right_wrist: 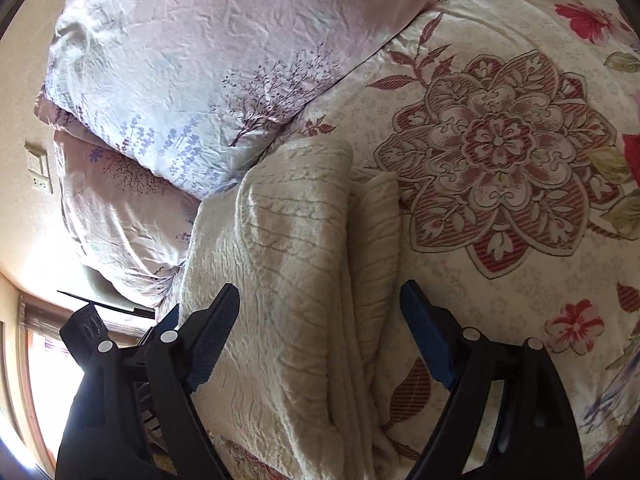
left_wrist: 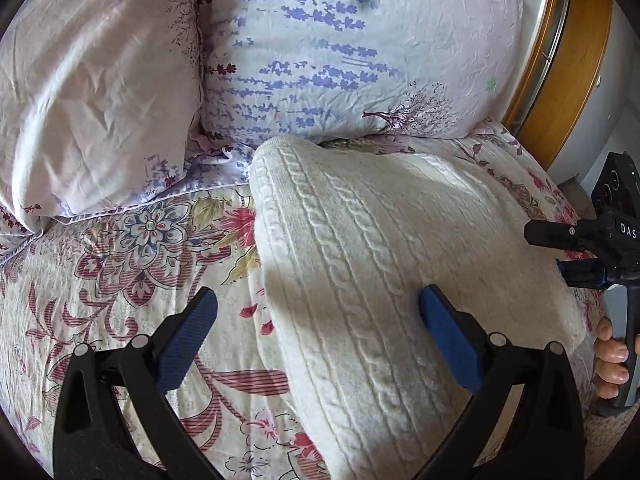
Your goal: Fold small clothes
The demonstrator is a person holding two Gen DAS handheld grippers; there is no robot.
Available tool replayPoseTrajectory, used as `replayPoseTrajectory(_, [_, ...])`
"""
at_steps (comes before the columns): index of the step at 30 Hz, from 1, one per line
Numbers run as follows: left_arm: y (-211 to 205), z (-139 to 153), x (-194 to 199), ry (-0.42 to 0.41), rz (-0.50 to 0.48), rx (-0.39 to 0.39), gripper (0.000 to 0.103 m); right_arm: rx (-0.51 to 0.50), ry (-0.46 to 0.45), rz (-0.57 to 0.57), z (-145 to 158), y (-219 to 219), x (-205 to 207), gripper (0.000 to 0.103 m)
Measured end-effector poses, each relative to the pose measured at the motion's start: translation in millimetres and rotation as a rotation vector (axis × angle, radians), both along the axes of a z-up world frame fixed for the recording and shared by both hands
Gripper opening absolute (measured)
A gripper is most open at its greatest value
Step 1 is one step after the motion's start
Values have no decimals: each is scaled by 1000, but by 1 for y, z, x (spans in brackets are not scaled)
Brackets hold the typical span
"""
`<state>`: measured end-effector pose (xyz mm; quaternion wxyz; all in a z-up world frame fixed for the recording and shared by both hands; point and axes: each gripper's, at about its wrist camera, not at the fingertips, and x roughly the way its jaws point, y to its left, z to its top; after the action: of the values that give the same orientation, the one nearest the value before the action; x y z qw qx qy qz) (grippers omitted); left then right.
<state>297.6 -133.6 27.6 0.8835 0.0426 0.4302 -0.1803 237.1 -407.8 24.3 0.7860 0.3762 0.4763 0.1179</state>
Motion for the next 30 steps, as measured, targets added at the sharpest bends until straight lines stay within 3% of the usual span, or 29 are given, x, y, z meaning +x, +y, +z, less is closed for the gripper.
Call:
replayPoseTrajectory(4, [-1, -6, 2, 13, -6, -27, 101, -7, -13, 42, -4, 12, 5, 65])
replayPoseTrajectory(6, [0, -8, 4, 23, -10, -45, 99, 5, -22, 49, -6, 14, 6, 63])
replayPoseTrajectory(14, [-4, -11, 5, 64, -41, -122, 79, 35, -40, 54, -13, 10, 3, 43])
replayPoseTrajectory(16, [-1, -10, 4, 67, -52, -145, 69, 48, -50, 50, -14, 10, 2, 37])
replayPoseTrajectory(19, [7, -6, 4, 68, -63, -203, 49, 66, -66, 36, -13, 11, -2, 34])
replayPoseTrajectory(22, [22, -2, 4, 89, -76, -271, 37, 96, -100, 32, -6, 15, -6, 32])
replayPoseTrajectory(25, [42, 6, -2, 97, -86, -300, 34, 119, -142, 52, 7, 28, -7, 31])
replayPoseTrajectory(30, [91, 37, -26, 26, -47, -243, 34, 144, -182, 158, 22, 84, 1, 30])
